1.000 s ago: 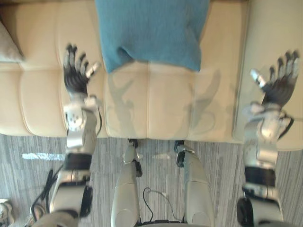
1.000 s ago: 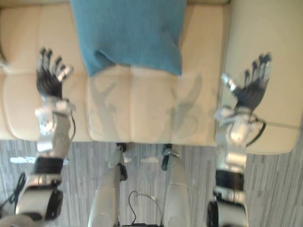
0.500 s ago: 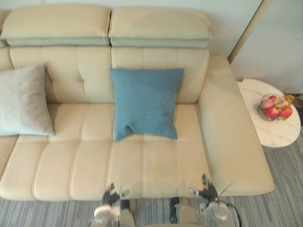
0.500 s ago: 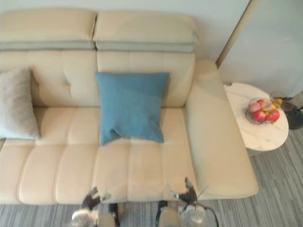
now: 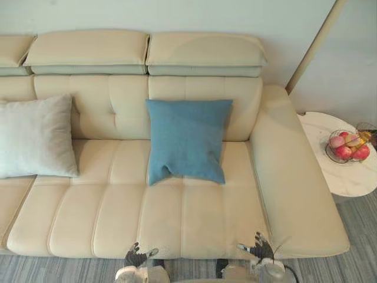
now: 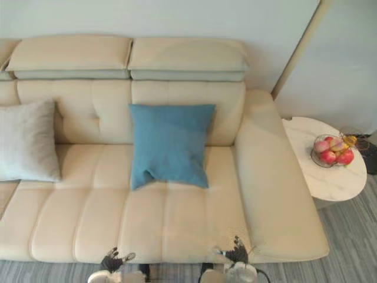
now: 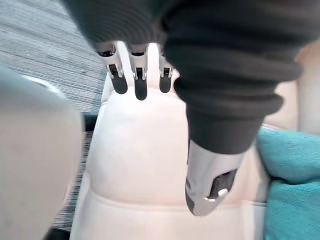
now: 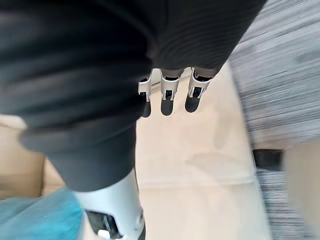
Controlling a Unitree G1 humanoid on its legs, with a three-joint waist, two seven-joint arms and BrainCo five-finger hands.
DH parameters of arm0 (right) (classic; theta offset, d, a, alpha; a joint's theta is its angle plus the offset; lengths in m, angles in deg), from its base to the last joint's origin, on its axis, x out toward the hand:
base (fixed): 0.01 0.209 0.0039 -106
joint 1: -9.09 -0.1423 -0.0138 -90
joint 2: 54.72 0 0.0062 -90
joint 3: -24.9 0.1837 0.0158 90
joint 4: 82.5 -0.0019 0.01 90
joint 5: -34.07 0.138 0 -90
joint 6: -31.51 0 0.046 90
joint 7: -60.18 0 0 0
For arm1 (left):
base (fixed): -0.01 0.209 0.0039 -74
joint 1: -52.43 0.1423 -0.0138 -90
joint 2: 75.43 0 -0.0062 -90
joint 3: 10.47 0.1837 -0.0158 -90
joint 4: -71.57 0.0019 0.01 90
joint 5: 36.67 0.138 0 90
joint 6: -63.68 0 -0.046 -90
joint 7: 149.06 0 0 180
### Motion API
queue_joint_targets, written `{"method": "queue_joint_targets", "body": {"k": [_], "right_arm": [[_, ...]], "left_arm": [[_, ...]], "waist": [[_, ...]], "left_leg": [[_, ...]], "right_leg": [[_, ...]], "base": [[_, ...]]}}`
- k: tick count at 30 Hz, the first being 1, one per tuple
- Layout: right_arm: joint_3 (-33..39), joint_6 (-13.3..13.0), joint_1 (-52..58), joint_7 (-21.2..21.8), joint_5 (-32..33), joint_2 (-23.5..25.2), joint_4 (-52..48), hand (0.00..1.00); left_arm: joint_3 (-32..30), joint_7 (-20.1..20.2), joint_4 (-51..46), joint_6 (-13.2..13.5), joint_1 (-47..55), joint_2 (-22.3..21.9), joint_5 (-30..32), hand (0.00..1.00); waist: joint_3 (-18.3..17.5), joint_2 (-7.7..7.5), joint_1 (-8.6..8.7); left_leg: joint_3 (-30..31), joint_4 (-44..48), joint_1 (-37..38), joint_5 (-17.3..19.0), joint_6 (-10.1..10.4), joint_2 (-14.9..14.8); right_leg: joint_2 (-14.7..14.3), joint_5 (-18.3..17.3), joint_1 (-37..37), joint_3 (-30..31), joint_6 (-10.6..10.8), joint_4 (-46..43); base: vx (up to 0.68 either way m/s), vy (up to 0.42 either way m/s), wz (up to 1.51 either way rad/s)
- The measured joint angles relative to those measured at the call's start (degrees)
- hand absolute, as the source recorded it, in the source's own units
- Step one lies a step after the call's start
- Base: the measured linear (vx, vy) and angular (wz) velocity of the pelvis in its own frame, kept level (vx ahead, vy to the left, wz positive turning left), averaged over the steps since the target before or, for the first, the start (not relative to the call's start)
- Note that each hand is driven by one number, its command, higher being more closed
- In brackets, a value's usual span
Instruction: Pick up cushions and gather them together orderly.
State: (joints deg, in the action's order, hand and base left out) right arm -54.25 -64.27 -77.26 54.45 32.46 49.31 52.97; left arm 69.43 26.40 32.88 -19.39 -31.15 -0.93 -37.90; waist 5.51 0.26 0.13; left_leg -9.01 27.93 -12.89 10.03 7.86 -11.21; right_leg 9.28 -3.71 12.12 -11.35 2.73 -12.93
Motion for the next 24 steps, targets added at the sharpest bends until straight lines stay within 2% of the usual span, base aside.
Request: {"method": "queue_joint_targets", "body": {"k": [1, 3, 4, 5, 6, 9, 10, 11, 12, 13, 14, 15, 17, 18, 19, 20, 21, 22, 23, 24], "right_arm": [[0.45, 0.1, 0.4, 0.01, -0.03, 0.0, -0.37, 0.0], [1.45, 0.45, 0.88, -0.01, -0.05, -0.01, -1.67, 0.0], [2.13, 0.72, 0.7, 0.0, -0.05, 0.03, -1.78, 0.0], [2.44, 1.23, 0.88, 0.18, -0.17, 1.41, -1.73, 0.0], [2.41, 1.41, 0.78, 0.18, -0.3, 2.43, -1.72, 0.0], [2.35, 2.08, 0.95, 0.15, -1.03, 2.84, -1.45, 0.0], [2.25, 2.11, 0.7, 0.14, -1.46, 2.8, -1.12, 0.0], [1.36, 2.24, 0.03, 0.11, -2.83, 2.45, -0.59, 0.0], [0.85, 2.94, 0.76, 0.12, -3.03, 1.97, 0.54, 0.0], [0.97, 3.09, 1.51, 0.05, -3.02, 2.03, 0.6, 0.0], [0.89, 3.02, 2.49, 0.07, -3.02, 2.61, 0.68, 0.0], [1.46, 3.01, 3.01, 0.11, -3.03, 3.19, 1.38, 0.0], [4.12, 3.09, 3.12, -0.17, -2.84, 3.12, 3.61, 0.0], [5.22, 3.02, 2.7, -0.73, -2.89, 3.01, 4.69, 0.0], [5.71, 3.01, 2.66, -1.31, -2.82, 3.22, 5.98, 0.0], [6.01, 3.02, 2.09, -1.61, -2.8, 2.87, 7.81, 0.0], [6.01, 3.07, 1.91, -1.69, -2.79, 2.58, 8.48, 0.0], [6.02, 3.27, 1.26, -1.78, -2.79, 2.0, 10.48, 0.0], [7.53, 3.5, 0.94, -1.94, -2.68, 1.9, 10.85, 0.0], [7.98, 3.51, 0.88, -2.01, -2.67, 1.88, 10.98, 0.0]], "left_arm": [[0.04, -0.01, -0.02, 0.04, 0.09, -0.5, 0.0, 0.0], [0.2, -0.04, -0.18, 0.12, -0.97, -1.23, 0.0, 0.0], [0.72, -0.11, -0.22, 0.09, -1.85, -1.34, 0.0, 0.0], [1.73, -0.16, -0.28, 0.08, -2.52, -0.77, -0.03, 0.0], [2.43, -0.3, -0.13, 0.03, -2.79, 0.06, -0.03, 0.0], [3.29, -0.39, 0.44, 0.01, -1.76, 0.99, -0.05, 0.0], [3.27, -0.55, 0.64, 0.01, -1.62, 1.07, -0.05, 0.0], [3.06, -0.81, 1.24, 0.0, -1.42, 1.01, -0.09, 0.0], [0.46, -1.84, 1.57, -0.05, -0.95, 0.75, -0.15, 0.0], [0.2, -1.83, 1.41, -0.06, -0.81, 1.12, -0.14, 0.0], [-0.55, -1.79, 0.97, -0.05, -0.55, 1.76, -0.14, 0.0], [-0.76, -1.74, 1.53, -0.24, -0.91, 2.12, -0.14, 0.0], [-1.49, -1.68, 1.64, -0.46, -0.98, 0.74, -0.1, 0.0], [-2.93, -1.82, 1.95, -0.58, -0.3, -0.54, -0.09, 0.0], [-3.86, -1.87, 2.25, -0.57, -0.35, -0.7, -0.08, 0.0], [-3.95, -1.91, 3.11, -0.66, -0.66, -0.38, -0.1, 0.0], [-3.9, -1.93, 3.35, -0.66, -0.8, -0.3, -0.1, 0.0], [-3.36, -1.88, 3.99, -0.76, -1.31, -0.04, -0.1, 0.0], [-3.09, -1.9, 4.47, -0.97, -1.68, -0.05, -0.07, 0.0], [-2.97, -1.9, 4.52, -1.04, -1.73, -0.04, -0.07, 0.0]], "waist": [[-0.36, 0.66, 0.45], [-0.21, 1.67, 1.1], [0.03, 1.63, 1.31], [0.15, 0.0, 2.04], [0.44, -1.35, 2.44], [1.08, -1.8, 1.89], [1.48, -1.81, 1.63], [2.21, -2.31, 1.05], [3.64, -0.43, 0.03], [3.34, -1.3, -0.13], [2.45, -3.57, -0.07], [2.0, -3.98, -0.08], [1.07, -1.89, -0.75], [-0.76, -0.27, -1.62], [-1.17, -0.58, -2.08], [-1.35, -0.62, -2.07], [-1.59, -0.52, -2.06], [-1.98, -0.61, -2.24], [-1.72, -0.34, -2.15], [-1.56, -0.33, -2.15]], "left_leg": [[0.12, 7.18, 1.74, 2.52, 2.13, -1.05], [0.84, 7.58, 4.58, 3.78, 3.67, -2.04], [1.08, 4.72, 5.03, 5.02, 4.29, -0.63], [1.22, 0.72, 5.08, 5.08, 4.25, 1.47], [1.93, -1.75, 5.18, 5.53, 3.45, 2.79], [-0.01, -4.11, 6.79, 7.64, 0.26, 3.5], [-0.49, -4.14, 7.29, 7.73, 0.09, 3.57], [-2.27, -4.06, 7.74, 8.26, -0.87, 3.55], [-4.28, -4.91, 7.99, 6.83, -1.9, 0.63], [-3.65, -4.79, 7.88, 6.63, -1.08, 0.56], [-1.17, -3.17, 6.53, 7.09, 0.48, 1.24], [0.45, -2.39, 4.98, 6.77, 1.62, 1.54], [4.59, -6.0, 4.9, 6.29, 0.9, 1.53], [6.39, -11.38, 5.18, 3.68, -1.98, 0.5], [6.4, -14.15, 5.34, -0.13, -1.57, 0.39], [6.38, -16.09, 5.65, -1.51, -0.25, -0.28], [6.32, -17.08, 5.89, -2.14, -0.23, -0.38], [6.14, -19.98, 6.07, -4.32, -0.44, -0.27], [6.12, -21.68, 6.6, -5.64, 0.4, -0.13], [6.11, -21.93, 6.98, -5.82, 0.61, -0.1]], "right_leg": [[-0.01, 0.88, -0.02, 0.35, 0.38, -0.02], [-0.13, 2.15, 0.57, 0.5, 1.6, -0.67], [0.16, 3.19, 1.49, 0.57, 2.03, -0.78], [1.33, 4.5, 3.53, 0.79, 2.11, -0.31], [1.86, 6.23, 4.45, 1.0, 1.57, 0.59], [1.74, 9.4, 4.79, 1.76, 1.86, 1.76], [1.76, 9.9, 4.74, 1.72, 1.64, 1.71], [1.79, 11.91, 4.98, 1.34, 1.3, 1.73], [1.49, -3.55, 8.69, 2.33, 0.28, -25.17], [1.73, -7.57, 7.49, 2.98, 1.11, -29.08], [1.89, -13.94, 4.24, 3.58, 3.19, -25.83], [0.96, -16.81, 3.96, 2.67, 1.91, -23.69], [-2.3, -14.11, 2.5, 1.2, 1.2, -17.21], [-5.16, -12.17, 0.22, 0.18, -0.02, -10.05], [-6.09, -7.68, 0.21, -0.46, -1.33, -6.54], [-7.08, -6.37, -0.2, -0.5, -1.63, -4.08], [-7.46, -5.87, -0.31, -0.42, -1.67, -3.01], [-7.94, -4.14, -0.45, -0.46, -1.72, -0.01], [-8.39, -2.33, -1.25, -0.48, -2.58, 1.49], [-8.44, -2.0, -1.54, -0.43, -2.86, 1.64]], "base": [[-0.07, 0.13, -0.23], [-0.11, 0.193, 0.03], [-0.2, 0.191, 0.23], [-0.29, 0.164, 0.23], [-0.24, 0.127, 0.14], [-0.26, 0.125, -0.18], [-0.29, 0.037, -0.57], [-0.66, -0.147, -0.76], [-0.61, -0.258, -0.58], [-0.49, -0.368, -0.04], [-0.12, -0.327, 0.44], [-0.06, -0.333, 0.42], [-0.01, -0.211, 0.02], [0.02, -0.082, -0.23], [0.03, -0.095, -0.22], [0.05, -0.055, -0.09], [0.06, -0.062, -0.04], [0.13, -0.022, 0.02], [0.12, -0.012, 0.04], [0.1, 0.006, 0.03]]}}
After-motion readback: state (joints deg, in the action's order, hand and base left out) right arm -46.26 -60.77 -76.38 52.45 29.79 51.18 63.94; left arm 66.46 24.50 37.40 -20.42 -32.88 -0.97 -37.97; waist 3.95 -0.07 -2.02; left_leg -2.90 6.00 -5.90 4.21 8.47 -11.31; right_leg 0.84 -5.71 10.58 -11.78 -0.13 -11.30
